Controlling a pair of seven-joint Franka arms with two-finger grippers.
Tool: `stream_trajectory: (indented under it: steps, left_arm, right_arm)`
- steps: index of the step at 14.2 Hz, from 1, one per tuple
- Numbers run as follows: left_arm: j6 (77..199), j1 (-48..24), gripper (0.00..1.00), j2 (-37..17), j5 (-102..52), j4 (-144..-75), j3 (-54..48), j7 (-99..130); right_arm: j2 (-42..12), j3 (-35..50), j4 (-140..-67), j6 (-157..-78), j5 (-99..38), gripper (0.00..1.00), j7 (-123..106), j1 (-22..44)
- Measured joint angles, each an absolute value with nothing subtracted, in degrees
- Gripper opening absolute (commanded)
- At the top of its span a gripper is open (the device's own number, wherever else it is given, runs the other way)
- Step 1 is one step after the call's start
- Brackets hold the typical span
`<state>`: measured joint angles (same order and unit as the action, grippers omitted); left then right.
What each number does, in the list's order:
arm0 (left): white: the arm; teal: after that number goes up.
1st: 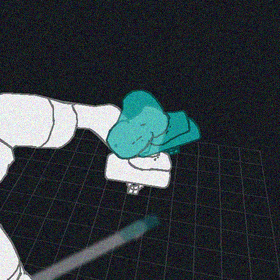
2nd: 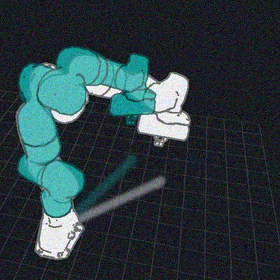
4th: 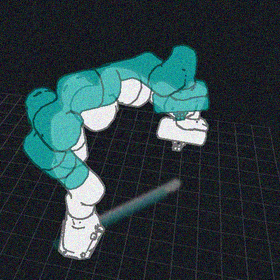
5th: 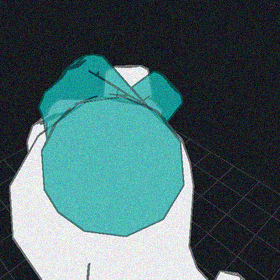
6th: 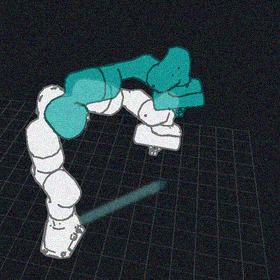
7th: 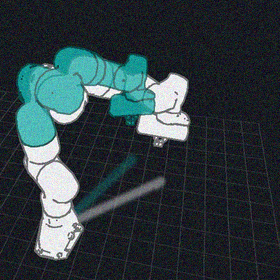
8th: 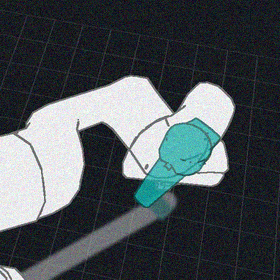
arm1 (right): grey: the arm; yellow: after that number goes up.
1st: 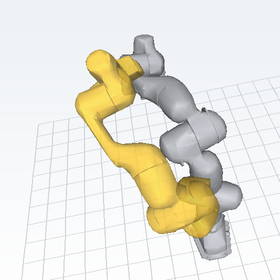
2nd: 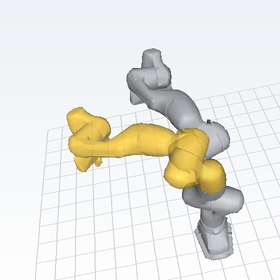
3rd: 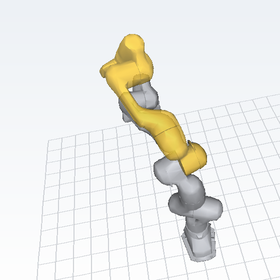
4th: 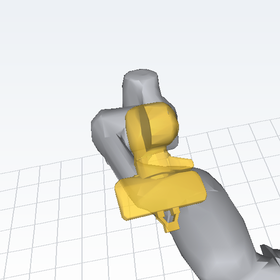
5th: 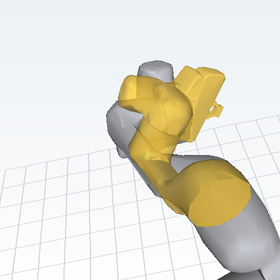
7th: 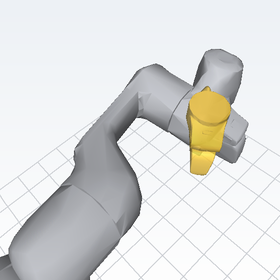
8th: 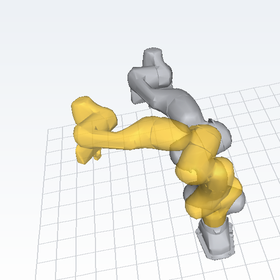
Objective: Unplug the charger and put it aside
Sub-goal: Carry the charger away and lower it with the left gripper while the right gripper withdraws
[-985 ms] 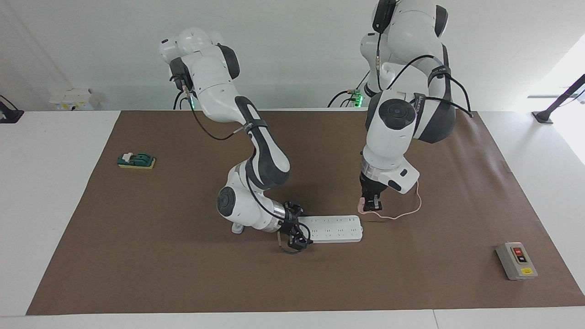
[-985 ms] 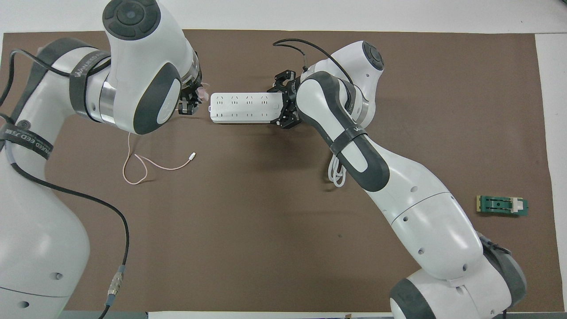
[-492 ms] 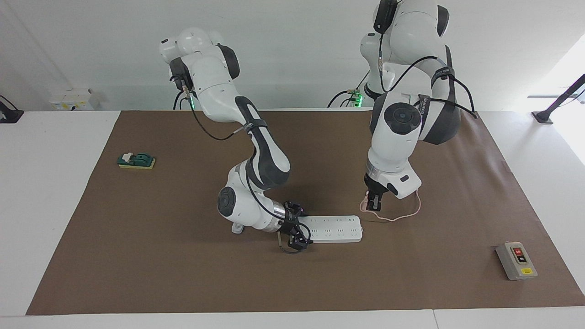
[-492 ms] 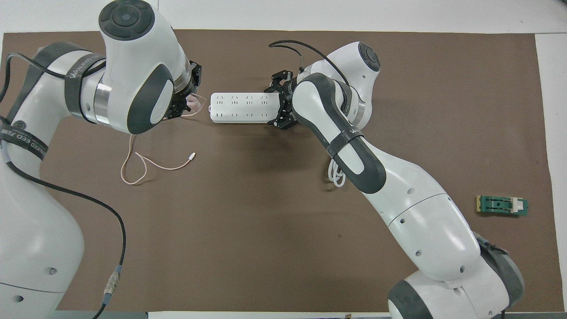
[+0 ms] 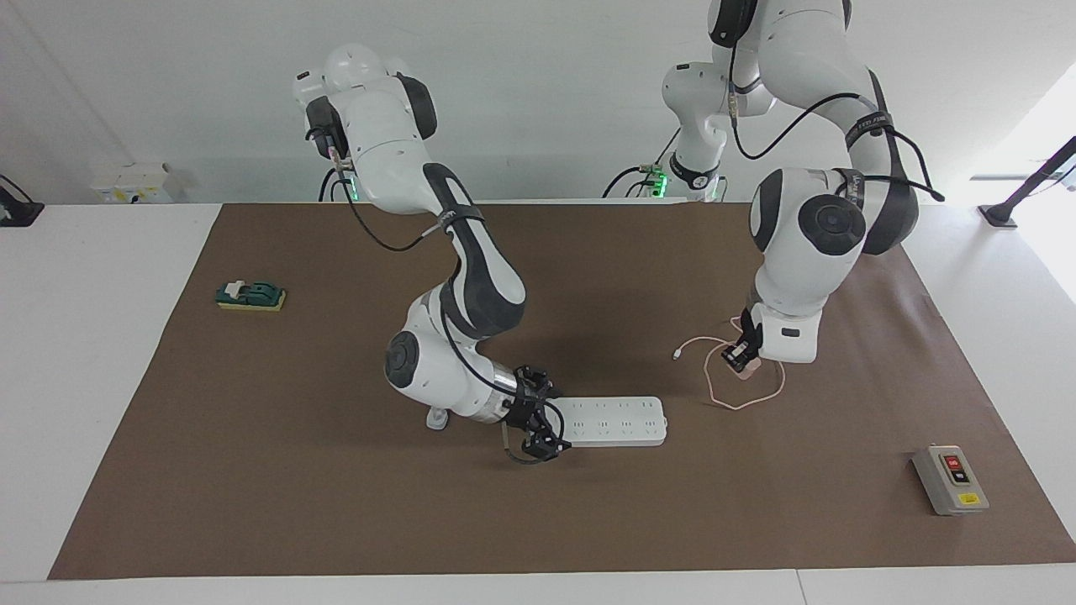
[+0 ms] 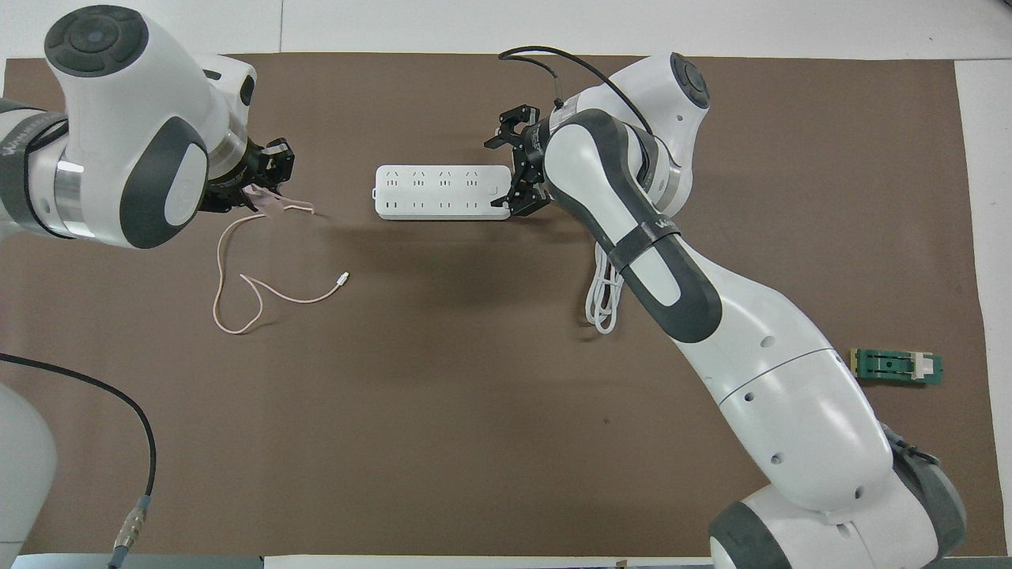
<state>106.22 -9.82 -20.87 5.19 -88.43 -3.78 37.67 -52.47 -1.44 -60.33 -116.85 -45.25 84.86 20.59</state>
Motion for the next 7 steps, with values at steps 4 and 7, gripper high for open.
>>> stream_trajectory:
  steps: [4, 7]
  left_arm:
    - [113.47, -4.93, 0.0, -13.5, 1.54, -99.71, -3.8, 12.58]
    - [114.51, -1.15, 0.0, -11.44, -1.23, -103.75, -3.78, -0.05]
  right_arm:
    - [-46.42, -4.35, -61.5, -106.38, -38.18, 1.0, 84.63, 17.94]
    - [-41.62, -5.59, -61.95, -97.36, -32.3, 1.0, 78.91, 16.01]
